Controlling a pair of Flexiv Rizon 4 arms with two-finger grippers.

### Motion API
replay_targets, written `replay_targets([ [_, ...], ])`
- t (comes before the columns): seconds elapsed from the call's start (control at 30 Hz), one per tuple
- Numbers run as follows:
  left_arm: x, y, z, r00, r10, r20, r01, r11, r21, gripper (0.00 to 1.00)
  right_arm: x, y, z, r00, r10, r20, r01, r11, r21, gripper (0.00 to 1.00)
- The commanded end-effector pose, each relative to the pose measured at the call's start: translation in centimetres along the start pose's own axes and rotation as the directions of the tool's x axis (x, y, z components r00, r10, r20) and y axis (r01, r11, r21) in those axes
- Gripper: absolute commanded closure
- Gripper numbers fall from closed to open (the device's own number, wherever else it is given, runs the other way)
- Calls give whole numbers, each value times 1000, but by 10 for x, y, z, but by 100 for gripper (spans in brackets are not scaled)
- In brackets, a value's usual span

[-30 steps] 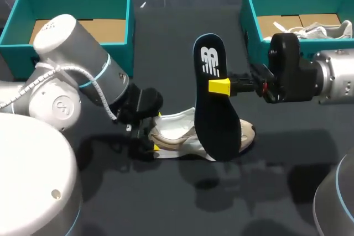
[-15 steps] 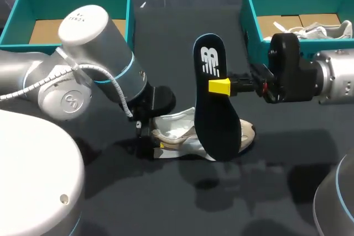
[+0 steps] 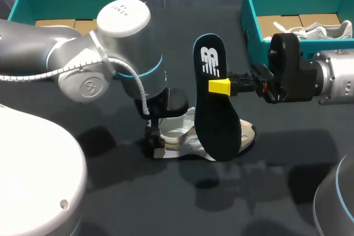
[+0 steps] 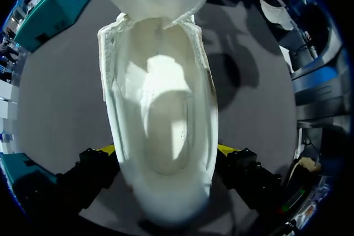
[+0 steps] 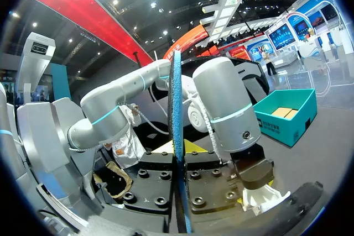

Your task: Take the shoe out of the shoebox, open the shoe tongue, remove and reinsert the insole, then place the shoe into the shoebox

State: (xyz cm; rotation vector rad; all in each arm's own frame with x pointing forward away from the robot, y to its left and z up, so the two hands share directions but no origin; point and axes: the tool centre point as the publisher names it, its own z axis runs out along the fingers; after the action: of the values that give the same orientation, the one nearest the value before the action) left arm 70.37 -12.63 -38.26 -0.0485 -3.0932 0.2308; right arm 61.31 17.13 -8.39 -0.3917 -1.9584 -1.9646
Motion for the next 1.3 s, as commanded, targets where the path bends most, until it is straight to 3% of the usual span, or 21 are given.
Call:
replay_targets([
  [0.03, 2, -1, -5, 1000, -6, 2, 6, 999, -54, 0, 1, -1, 1, 1000, 1, 3, -1, 1000, 0, 100],
  [0.33, 0, -10, -32, 1000, -4, -26, 2, 998, -60, 0, 1, -1, 1, 1000, 1, 3, -1, 1000, 0, 100],
  [0.67, -17, -36, -49, 999, 11, 36, -9, 998, -63, 0, 1, -1, 1, 1000, 1, 3, -1, 1000, 0, 100],
  [0.9, -32, -60, -40, 997, 8, 77, -3, 998, -66, 1, 1, -1, 1, 1000, 1, 3, -1, 1000, 0, 100],
  [1.1, -43, -73, -27, 998, -2, 68, 5, 999, -51, 18, 1, -1, 1, 1000, 1, 3, -1, 1000, 0, 100],
  [1.3, -46, -79, -9, 999, -8, 47, 10, 998, -59, 26, 1, -1, 1, 1000, 1, 3, -1, 1000, 0, 100],
])
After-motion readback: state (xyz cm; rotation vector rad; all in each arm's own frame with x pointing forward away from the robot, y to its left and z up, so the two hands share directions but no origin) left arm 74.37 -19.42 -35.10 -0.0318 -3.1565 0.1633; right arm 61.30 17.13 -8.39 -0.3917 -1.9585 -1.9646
